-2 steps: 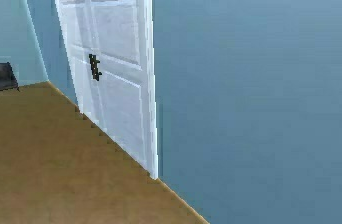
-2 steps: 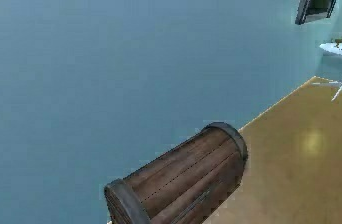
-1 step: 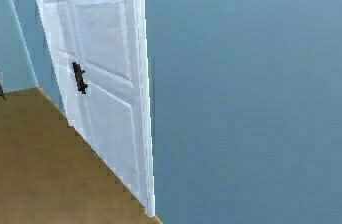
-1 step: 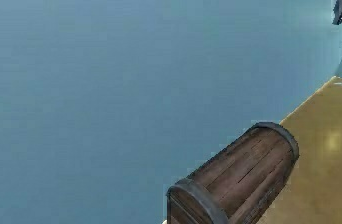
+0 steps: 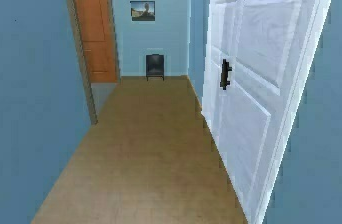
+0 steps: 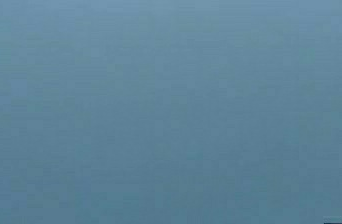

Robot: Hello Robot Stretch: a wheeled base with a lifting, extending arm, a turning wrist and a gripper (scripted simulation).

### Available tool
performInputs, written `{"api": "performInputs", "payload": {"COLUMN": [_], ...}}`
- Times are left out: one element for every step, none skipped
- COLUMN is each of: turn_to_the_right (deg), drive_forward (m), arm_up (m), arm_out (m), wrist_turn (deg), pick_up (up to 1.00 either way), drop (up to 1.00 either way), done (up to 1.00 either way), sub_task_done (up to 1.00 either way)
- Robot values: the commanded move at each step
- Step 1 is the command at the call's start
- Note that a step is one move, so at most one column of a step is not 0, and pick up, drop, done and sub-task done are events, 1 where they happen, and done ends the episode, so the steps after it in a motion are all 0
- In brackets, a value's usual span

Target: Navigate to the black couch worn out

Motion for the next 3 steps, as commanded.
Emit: {"api": "performInputs", "payload": {"turn_to_the_right": [0.0,-12.0,0.0], "drive_forward": [0.9,0.0,1.0], "arm_up": [0.0,0.0,0.0], "arm_out": [0.0,0.0,0.0], "wrist_turn": [0.0,0.0,0.0], "pick_up": [0.0,0.0,0.0], "drop": [0.0,0.0,0.0], "done": [0.0,0.0,0.0], "sub_task_done": [0.0,0.0,0.0]}}
